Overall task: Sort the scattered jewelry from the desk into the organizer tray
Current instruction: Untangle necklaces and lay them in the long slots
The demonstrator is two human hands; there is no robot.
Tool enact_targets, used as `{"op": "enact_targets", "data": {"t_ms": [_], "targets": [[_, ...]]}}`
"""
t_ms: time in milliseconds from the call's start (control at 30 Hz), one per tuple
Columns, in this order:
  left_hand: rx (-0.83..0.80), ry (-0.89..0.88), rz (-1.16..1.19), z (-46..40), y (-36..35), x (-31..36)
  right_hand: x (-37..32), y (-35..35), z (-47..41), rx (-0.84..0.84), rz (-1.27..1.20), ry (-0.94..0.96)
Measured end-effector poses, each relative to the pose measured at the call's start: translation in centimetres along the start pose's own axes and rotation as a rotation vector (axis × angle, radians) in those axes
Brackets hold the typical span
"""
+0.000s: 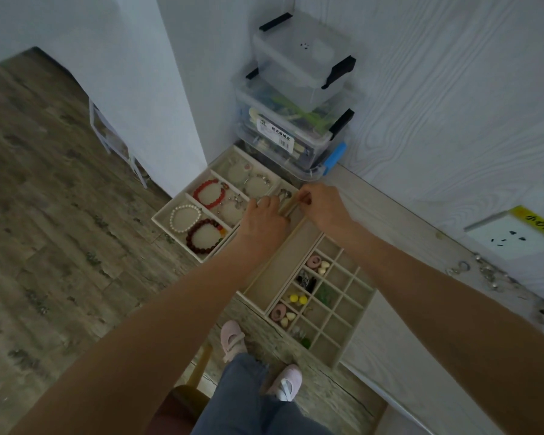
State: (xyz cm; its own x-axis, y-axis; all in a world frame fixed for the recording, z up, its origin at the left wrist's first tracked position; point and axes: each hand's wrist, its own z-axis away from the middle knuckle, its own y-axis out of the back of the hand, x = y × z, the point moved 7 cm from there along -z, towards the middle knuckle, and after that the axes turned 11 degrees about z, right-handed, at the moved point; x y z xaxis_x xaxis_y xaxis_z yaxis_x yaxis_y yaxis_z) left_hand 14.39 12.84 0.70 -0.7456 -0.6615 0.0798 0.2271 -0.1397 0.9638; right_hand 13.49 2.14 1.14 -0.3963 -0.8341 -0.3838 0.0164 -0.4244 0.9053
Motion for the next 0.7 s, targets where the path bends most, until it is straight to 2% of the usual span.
{"op": "enact_targets", "data": {"t_ms": [367, 533, 700], "targets": [[-0.026, -0.005, -0.052, -0.4, 0.0, 0.1, 1.9, 0.6, -0.4, 0.092, 0.167, -0.034], [-0.010, 0.000, -0.065, -0.2, -0.2, -0.1, 2.6, 0.4, -0.7, 0.141, 0.026, -0.084], [-0.007, 0.006, -0.054, -0.1, 0.0, 0.0, 3.6, 1.5, -0.3, 0.171, -0.232, -0.156]]}}
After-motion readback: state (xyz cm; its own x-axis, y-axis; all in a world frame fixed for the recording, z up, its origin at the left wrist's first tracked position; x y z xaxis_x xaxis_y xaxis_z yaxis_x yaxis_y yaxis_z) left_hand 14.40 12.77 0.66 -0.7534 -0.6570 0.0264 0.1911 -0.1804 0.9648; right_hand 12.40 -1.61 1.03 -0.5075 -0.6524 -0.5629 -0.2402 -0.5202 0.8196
